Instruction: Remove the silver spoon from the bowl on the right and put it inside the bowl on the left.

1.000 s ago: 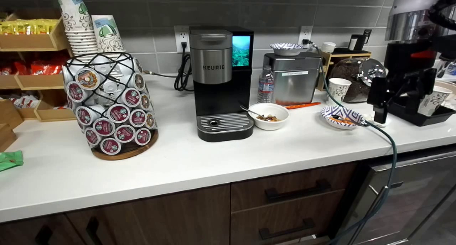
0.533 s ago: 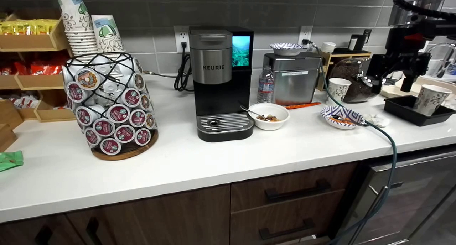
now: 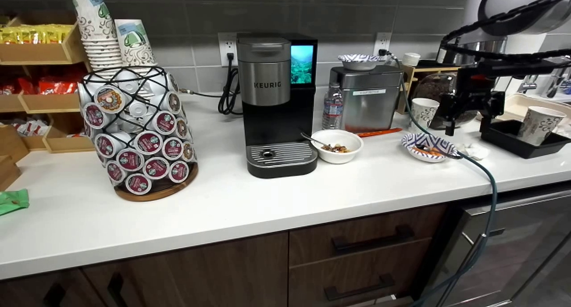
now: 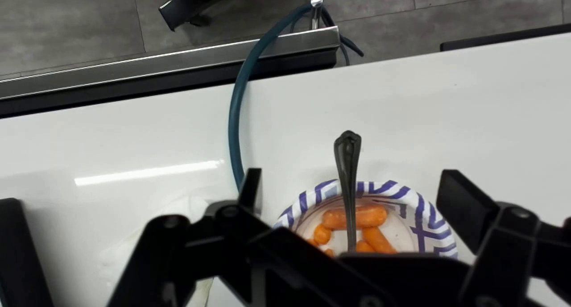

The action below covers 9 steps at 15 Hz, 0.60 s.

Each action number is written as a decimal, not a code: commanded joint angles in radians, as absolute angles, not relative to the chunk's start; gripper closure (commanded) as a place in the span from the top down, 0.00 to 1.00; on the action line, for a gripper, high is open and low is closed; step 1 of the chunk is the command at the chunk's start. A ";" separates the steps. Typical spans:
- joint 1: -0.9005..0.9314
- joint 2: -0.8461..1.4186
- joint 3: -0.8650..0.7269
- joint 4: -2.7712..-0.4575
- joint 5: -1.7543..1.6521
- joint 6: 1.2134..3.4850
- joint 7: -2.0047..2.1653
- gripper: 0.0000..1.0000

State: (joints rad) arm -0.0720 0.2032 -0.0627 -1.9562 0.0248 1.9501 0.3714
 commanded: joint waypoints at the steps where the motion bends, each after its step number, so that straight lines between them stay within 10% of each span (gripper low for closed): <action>1: -0.062 0.209 -0.075 -1.953 0.027 1.948 0.369 1.00; 9: -0.063 0.284 -0.071 -1.905 -0.066 1.927 0.223 1.00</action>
State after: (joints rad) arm -0.0674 0.2325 -0.0636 -1.9481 -0.0424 1.9501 0.2980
